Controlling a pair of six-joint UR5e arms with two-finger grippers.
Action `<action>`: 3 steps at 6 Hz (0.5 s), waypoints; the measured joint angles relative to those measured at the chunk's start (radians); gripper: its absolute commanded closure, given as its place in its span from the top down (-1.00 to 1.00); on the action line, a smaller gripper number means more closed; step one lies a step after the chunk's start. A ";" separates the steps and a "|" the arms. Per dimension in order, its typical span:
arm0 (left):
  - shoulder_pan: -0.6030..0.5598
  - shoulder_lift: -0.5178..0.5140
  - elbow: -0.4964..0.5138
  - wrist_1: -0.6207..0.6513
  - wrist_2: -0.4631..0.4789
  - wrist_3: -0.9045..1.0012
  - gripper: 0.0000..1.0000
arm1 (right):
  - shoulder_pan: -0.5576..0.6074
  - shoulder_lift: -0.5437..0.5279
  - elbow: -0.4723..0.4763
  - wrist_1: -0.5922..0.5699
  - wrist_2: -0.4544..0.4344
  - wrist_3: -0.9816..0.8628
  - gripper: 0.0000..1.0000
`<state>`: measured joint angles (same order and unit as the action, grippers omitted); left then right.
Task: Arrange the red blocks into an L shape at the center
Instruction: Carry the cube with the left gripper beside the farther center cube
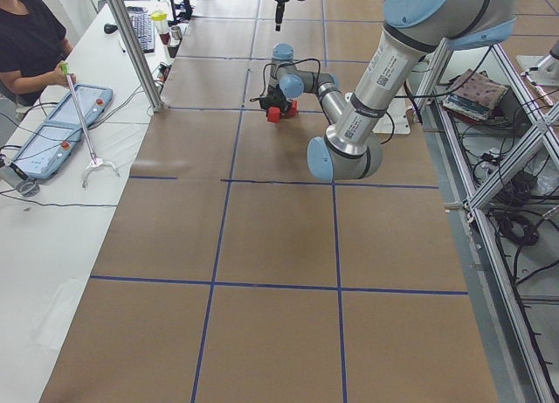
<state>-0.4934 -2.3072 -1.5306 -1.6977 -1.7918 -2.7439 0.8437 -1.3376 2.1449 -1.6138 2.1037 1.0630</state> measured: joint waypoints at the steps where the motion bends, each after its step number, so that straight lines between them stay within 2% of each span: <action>1: 0.001 -0.007 0.008 0.002 -0.011 -0.002 -0.92 | 0.000 0.000 0.001 0.000 0.000 0.000 1.00; 3: 0.010 -0.009 0.013 0.004 -0.034 -0.003 -0.90 | 0.000 0.000 0.005 0.000 0.001 0.000 1.00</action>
<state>-0.4831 -2.3159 -1.5179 -1.6935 -1.8262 -2.7472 0.8437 -1.3376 2.1504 -1.6138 2.1045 1.0631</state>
